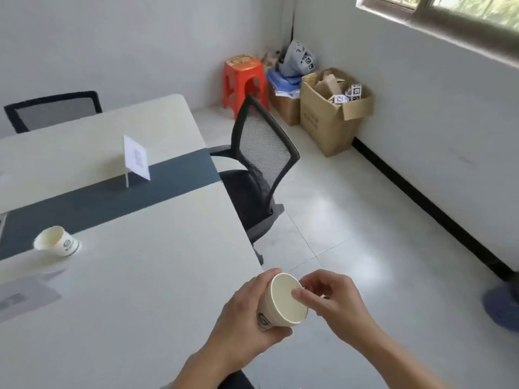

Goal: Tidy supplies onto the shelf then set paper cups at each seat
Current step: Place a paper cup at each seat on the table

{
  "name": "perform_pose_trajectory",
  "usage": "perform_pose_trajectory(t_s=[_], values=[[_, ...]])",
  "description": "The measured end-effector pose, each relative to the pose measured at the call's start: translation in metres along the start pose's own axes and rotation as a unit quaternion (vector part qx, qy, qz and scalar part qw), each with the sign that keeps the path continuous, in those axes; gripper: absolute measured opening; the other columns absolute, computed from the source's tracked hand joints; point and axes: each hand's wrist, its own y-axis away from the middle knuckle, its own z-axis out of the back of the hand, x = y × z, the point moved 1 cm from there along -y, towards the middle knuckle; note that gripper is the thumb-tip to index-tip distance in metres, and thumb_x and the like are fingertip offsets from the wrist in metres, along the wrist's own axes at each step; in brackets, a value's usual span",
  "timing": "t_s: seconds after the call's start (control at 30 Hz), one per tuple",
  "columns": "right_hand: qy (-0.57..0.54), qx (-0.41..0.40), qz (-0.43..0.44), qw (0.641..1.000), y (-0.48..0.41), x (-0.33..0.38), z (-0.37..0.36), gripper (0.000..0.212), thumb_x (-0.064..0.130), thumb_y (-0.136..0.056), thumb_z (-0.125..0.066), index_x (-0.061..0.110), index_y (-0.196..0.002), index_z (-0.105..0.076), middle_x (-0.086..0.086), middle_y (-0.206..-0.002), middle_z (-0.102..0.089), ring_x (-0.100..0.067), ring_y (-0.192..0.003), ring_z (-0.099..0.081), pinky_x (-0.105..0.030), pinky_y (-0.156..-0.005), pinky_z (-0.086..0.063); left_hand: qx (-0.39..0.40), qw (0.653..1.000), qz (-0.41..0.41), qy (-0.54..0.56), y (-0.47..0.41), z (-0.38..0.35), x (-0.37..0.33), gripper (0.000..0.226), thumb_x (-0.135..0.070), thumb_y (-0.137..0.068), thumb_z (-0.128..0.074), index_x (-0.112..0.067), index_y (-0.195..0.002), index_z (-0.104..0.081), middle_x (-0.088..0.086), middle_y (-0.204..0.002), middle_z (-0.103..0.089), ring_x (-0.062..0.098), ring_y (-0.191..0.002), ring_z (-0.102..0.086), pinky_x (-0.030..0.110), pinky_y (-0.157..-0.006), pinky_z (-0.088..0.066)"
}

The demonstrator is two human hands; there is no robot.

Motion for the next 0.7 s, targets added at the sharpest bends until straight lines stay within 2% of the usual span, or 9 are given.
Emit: perform_pose_trajectory(t_s=[0.13, 0.27, 0.4, 0.53, 0.63, 0.7], values=[[-0.025, -0.043, -0.033, 0.998, 0.021, -0.023, 0.064, 0.01, 0.013, -0.075, -0.078, 0.009, -0.072, -0.069, -0.003, -0.061, -0.061, -0.013, -0.055, -0.052, -0.026, -0.053, -0.045, 0.049, 0.998, -0.034, -0.003, -0.024, -0.048, -0.043, 0.082, -0.042, -0.06, -0.078, -0.058, -0.126, -0.033, -0.026, -0.12, -0.053, 0.001, -0.112, -0.052, 0.028, -0.096, -0.047], [-0.019, -0.093, -0.038, 0.995, 0.019, -0.039, 0.11, 0.009, 0.016, -0.075, -0.078, 0.013, -0.07, -0.071, -0.013, -0.066, -0.067, -0.01, -0.054, -0.054, -0.027, -0.053, -0.048, 0.087, 0.995, -0.056, -0.016, -0.059, -0.079, -0.073, 0.081, -0.043, -0.06, -0.079, -0.057, -0.126, -0.034, -0.025, -0.119, -0.053, 0.002, -0.112, -0.051, 0.03, -0.096, -0.047], [-0.027, -0.133, -0.047, 0.99, -0.001, -0.048, 0.158, 0.007, 0.013, -0.077, -0.076, 0.012, -0.071, -0.071, -0.011, -0.068, -0.07, -0.008, -0.054, -0.057, -0.024, -0.051, -0.049, 0.107, 0.992, -0.066, -0.019, -0.108, -0.105, -0.095, 0.079, -0.042, -0.059, -0.079, -0.055, -0.126, -0.038, -0.024, -0.117, -0.055, 0.0, -0.11, -0.051, 0.03, -0.095, -0.047], [-0.07, -0.157, -0.053, 0.984, -0.037, -0.057, 0.215, 0.007, 0.005, -0.08, -0.071, 0.003, -0.075, -0.067, -0.008, -0.064, -0.067, -0.013, -0.056, -0.058, -0.024, -0.052, -0.05, 0.133, 0.989, -0.058, -0.002, -0.173, -0.132, -0.114, 0.075, -0.039, -0.059, -0.08, -0.054, -0.122, -0.043, -0.021, -0.112, -0.059, 0.002, -0.102, -0.056, 0.03, -0.089, -0.051], [-0.115, -0.176, -0.052, 0.976, -0.074, -0.055, 0.263, 0.006, 0.001, -0.081, -0.068, 0.0, -0.077, -0.064, -0.001, -0.06, -0.063, -0.015, -0.055, -0.055, -0.026, -0.052, -0.048, 0.15, 0.987, -0.047, 0.026, -0.23, -0.151, -0.134, 0.074, -0.037, -0.057, -0.083, -0.055, -0.118, -0.046, -0.016, -0.101, -0.064, 0.004, -0.09, -0.06, 0.03, -0.083, -0.055], [-0.151, -0.187, -0.049, 0.969, -0.098, -0.048, 0.296, 0.009, 0.007, -0.079, -0.07, 0.001, -0.077, -0.063, -0.001, -0.062, -0.062, -0.017, -0.056, -0.054, -0.028, -0.054, -0.047, 0.151, 0.987, -0.031, 0.043, -0.269, -0.158, -0.149, 0.073, -0.036, -0.055, -0.084, -0.054, -0.116, -0.048, -0.016, -0.092, -0.066, 0.008, -0.079, -0.062, 0.034, -0.075, -0.059]])
